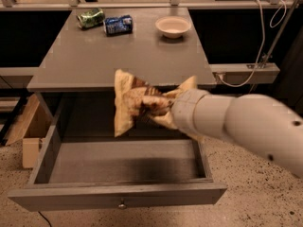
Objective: Pick brown chip bag from top drawer and place on counter
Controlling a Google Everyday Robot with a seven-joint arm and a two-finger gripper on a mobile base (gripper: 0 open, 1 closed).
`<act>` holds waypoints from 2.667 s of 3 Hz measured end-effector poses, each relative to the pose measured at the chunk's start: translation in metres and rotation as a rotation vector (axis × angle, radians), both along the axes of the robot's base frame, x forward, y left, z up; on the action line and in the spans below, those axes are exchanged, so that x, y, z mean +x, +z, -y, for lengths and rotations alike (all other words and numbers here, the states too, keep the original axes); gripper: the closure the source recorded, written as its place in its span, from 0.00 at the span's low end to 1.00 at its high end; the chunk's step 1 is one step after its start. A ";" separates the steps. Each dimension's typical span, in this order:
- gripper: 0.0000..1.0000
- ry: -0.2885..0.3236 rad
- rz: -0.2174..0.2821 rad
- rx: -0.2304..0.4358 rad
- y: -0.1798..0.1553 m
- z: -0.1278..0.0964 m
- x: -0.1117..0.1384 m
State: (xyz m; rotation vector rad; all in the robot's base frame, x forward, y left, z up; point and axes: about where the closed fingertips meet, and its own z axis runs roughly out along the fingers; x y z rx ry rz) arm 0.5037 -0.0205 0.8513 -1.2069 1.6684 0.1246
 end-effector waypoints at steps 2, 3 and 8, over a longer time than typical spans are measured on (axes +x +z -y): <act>1.00 -0.082 0.065 0.010 0.047 0.042 0.015; 1.00 -0.099 0.088 0.004 0.062 0.038 0.030; 1.00 -0.124 -0.048 -0.046 0.064 -0.036 0.223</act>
Offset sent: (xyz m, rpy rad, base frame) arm 0.0102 -0.0380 0.0367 0.0082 -0.0489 -0.0695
